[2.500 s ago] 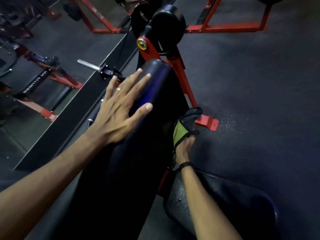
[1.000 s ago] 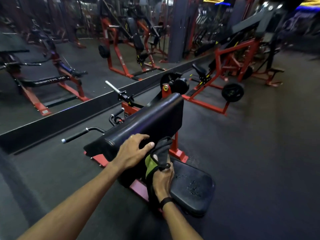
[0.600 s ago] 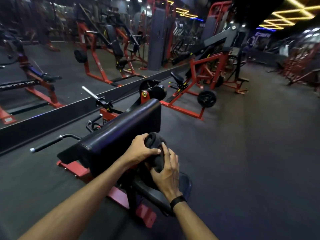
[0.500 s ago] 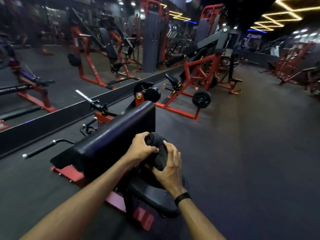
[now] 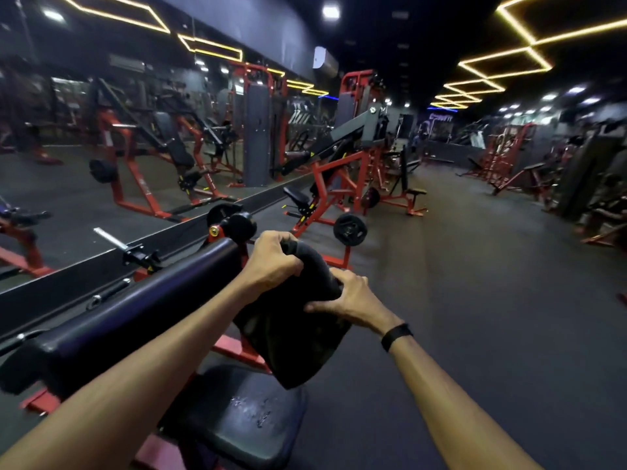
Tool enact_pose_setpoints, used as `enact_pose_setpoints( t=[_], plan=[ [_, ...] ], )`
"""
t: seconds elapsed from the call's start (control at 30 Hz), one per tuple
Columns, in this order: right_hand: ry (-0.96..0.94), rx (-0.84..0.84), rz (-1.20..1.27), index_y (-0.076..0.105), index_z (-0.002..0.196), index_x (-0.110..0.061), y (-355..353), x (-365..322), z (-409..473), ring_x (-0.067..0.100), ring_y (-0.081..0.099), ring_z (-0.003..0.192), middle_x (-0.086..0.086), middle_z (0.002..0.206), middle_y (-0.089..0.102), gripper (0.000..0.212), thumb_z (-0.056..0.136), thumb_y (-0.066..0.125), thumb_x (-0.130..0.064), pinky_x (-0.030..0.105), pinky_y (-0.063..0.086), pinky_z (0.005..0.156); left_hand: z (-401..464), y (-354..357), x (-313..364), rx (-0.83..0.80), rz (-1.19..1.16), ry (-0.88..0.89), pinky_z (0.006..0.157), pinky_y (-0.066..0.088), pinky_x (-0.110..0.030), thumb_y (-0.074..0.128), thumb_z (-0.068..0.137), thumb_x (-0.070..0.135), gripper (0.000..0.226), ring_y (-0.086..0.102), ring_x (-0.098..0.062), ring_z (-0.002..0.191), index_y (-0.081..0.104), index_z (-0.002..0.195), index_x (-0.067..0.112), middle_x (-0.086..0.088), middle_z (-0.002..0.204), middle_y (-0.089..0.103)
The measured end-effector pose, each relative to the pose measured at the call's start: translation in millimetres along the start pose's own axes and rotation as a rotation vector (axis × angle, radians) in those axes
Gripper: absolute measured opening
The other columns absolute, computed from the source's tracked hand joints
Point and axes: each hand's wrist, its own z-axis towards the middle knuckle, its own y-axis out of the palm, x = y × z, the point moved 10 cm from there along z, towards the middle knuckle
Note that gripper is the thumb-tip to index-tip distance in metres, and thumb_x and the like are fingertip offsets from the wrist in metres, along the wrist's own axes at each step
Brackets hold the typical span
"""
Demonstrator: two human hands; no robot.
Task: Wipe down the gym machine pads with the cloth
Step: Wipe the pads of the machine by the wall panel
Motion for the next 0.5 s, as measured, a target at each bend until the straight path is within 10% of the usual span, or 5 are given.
enact_pose_setpoints(
  t=[0.13, 0.33, 0.5],
  plan=[
    [-0.043, -0.069, -0.002, 0.071, 0.080, -0.031, -77.7, 10.2, -13.0, -0.007, 0.064, 0.076, -0.015, 0.080, 0.072, 0.028, 0.066, 0.093, -0.040, 0.020, 0.051, 0.069, 12.4, 30.0, 38.3, 0.065, 0.106, -0.026, 0.056, 0.049, -0.035, 0.069, 0.036, 0.017, 0.027, 0.058, -0.016, 0.055, 0.068, 0.063, 0.011, -0.003, 0.058, 0.065],
    [0.017, -0.197, -0.199, 0.070, 0.100, -0.012, -162.0, 32.4, -12.7, 0.000, 0.053, 0.075, -0.015, 0.082, 0.057, 0.055, 0.066, 0.090, -0.051, 0.011, 0.034, 0.059, 26.7, 61.7, 73.6, 0.121, 0.253, -0.032, 0.065, 0.054, -0.035, 0.070, 0.031, 0.026, 0.031, 0.060, -0.021, 0.064, 0.070, 0.061, 0.030, 0.003, 0.056, 0.061],
    [-0.022, -0.181, -0.285, 0.077, 0.098, -0.015, -208.9, 32.7, -11.4, 0.020, 0.071, 0.089, 0.006, 0.094, 0.076, 0.047, 0.064, 0.093, -0.044, 0.039, 0.057, 0.075, 37.4, 86.4, 100.6, 0.127, 0.322, -0.040, 0.064, 0.050, -0.033, 0.069, 0.035, 0.024, 0.025, 0.059, -0.023, 0.065, 0.069, 0.060, 0.021, 0.001, 0.058, 0.060]
  ],
)
